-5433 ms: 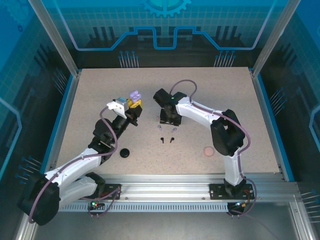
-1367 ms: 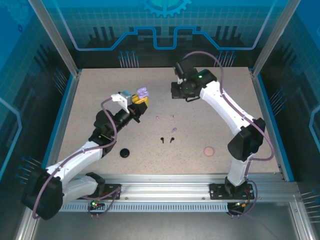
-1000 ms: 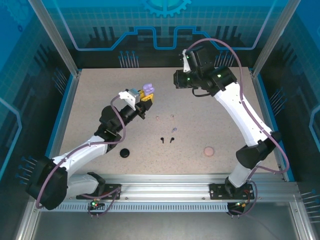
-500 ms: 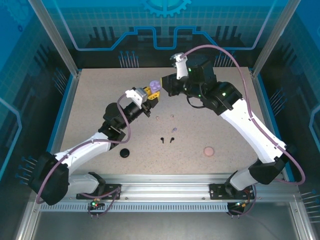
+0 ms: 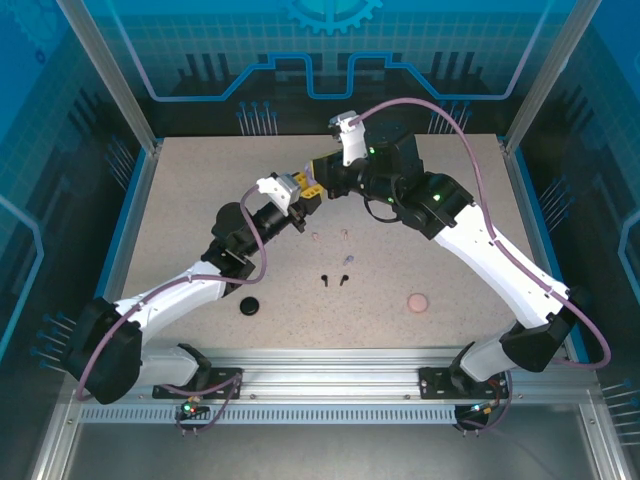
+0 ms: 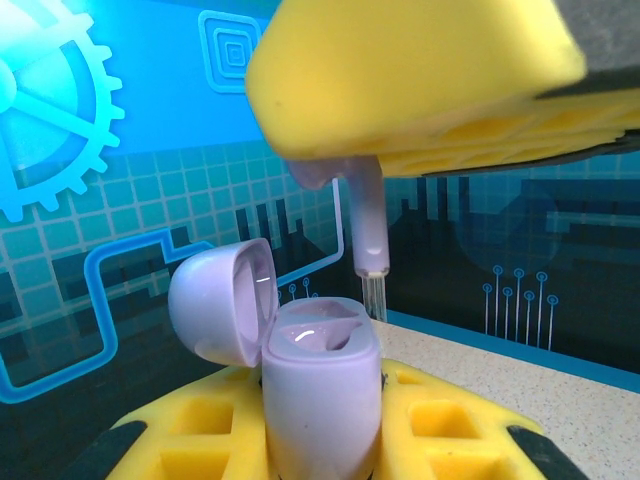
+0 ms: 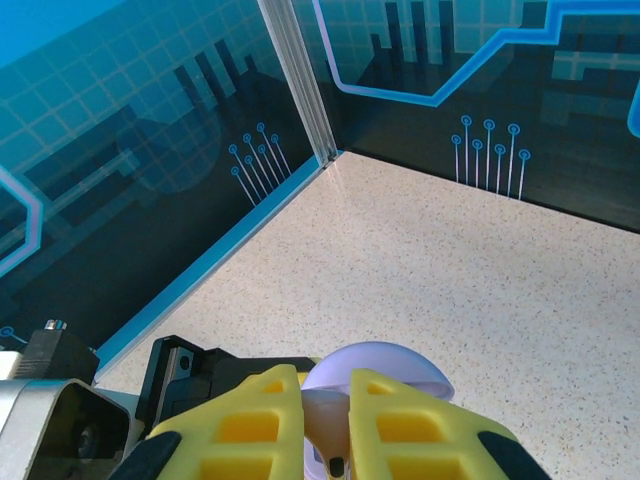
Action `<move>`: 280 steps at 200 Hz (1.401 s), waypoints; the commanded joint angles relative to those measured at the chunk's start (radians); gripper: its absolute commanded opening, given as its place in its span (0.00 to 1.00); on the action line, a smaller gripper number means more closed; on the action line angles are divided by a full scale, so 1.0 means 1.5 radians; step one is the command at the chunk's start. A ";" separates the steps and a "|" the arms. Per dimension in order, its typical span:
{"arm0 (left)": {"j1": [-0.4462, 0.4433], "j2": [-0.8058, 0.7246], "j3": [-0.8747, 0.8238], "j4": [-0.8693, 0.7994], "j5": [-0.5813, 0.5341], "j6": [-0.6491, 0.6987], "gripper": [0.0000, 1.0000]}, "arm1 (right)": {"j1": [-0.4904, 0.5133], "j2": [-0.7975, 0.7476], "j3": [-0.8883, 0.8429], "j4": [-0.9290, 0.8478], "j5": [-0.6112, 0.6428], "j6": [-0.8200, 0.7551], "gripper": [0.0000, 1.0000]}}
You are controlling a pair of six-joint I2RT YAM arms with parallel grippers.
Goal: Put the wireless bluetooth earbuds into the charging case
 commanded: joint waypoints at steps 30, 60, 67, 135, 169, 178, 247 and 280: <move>-0.009 -0.004 0.029 0.014 0.012 0.020 0.00 | 0.004 -0.003 -0.010 0.018 0.013 -0.015 0.13; -0.010 -0.008 0.029 0.014 0.011 0.023 0.00 | -0.001 0.000 -0.018 0.019 0.013 -0.013 0.13; -0.010 -0.010 0.029 0.014 0.010 0.023 0.00 | -0.001 0.000 -0.019 0.019 0.013 -0.013 0.13; -0.011 -0.012 0.028 0.010 0.006 0.031 0.00 | -0.013 -0.007 -0.036 0.019 0.018 -0.008 0.12; -0.011 -0.012 0.028 0.009 0.005 0.033 0.00 | -0.022 -0.014 -0.043 0.022 0.019 -0.006 0.12; -0.011 -0.012 0.028 0.009 0.005 0.034 0.00 | -0.025 -0.015 -0.045 0.024 0.017 -0.005 0.12; -0.011 -0.008 0.034 0.007 0.001 0.033 0.00 | -0.026 -0.014 -0.061 0.025 -0.064 -0.027 0.11; -0.011 -0.007 0.035 0.008 0.001 0.030 0.00 | -0.024 -0.020 -0.071 0.023 -0.082 -0.039 0.13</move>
